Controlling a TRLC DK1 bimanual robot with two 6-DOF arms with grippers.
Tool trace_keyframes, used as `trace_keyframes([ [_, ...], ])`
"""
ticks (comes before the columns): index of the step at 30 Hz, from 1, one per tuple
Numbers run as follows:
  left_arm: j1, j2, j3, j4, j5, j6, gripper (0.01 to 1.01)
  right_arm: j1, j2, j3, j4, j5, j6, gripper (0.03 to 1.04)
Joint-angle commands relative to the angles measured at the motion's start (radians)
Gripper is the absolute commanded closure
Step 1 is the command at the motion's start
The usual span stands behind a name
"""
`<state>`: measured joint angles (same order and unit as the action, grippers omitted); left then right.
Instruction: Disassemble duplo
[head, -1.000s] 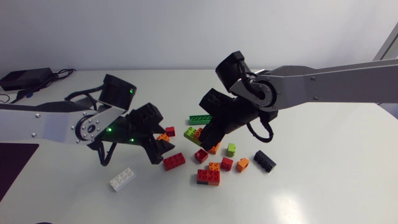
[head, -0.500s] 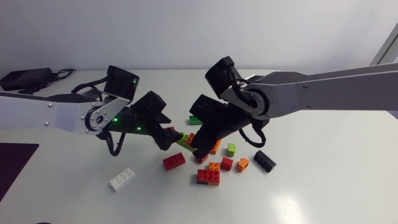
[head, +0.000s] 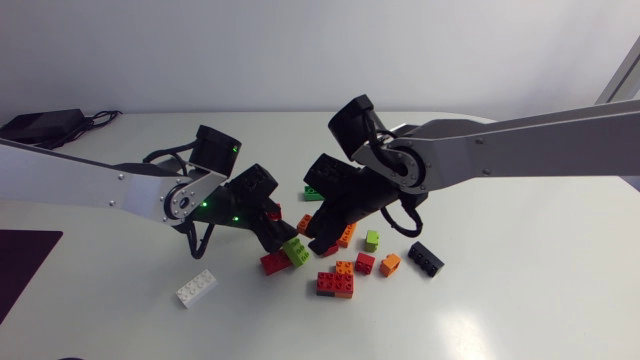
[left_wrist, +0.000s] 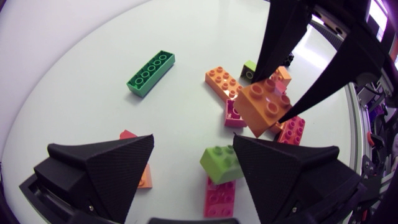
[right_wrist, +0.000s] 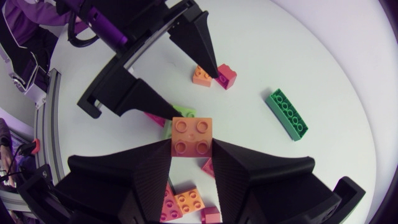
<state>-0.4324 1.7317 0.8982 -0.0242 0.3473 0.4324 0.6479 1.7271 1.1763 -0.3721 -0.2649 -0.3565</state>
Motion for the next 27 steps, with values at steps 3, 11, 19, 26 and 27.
trace_keyframes([
  [3,-0.014,0.029,-0.001,-0.005,-0.01,0.019,0.146,-0.004,0.034,0.017,0.012,-0.008,0.001,0.88],
  [11,-0.014,-0.046,-0.013,-0.005,-0.011,0.019,0.143,-0.09,0.161,0.118,0.029,-0.013,-0.002,0.88],
  [19,-0.005,-0.19,-0.084,0.007,-0.008,0.04,0.057,-0.142,0.344,0.249,-0.002,-0.01,-0.01,0.85],
  [26,-0.017,-0.242,-0.111,0.003,0.045,0.078,0.056,-0.148,0.408,0.279,-0.019,0.007,-0.033,0.12],
  [27,-0.026,-0.242,-0.111,0.001,0.055,0.083,0.056,-0.156,0.413,0.283,-0.019,0.006,-0.035,0.11],
])
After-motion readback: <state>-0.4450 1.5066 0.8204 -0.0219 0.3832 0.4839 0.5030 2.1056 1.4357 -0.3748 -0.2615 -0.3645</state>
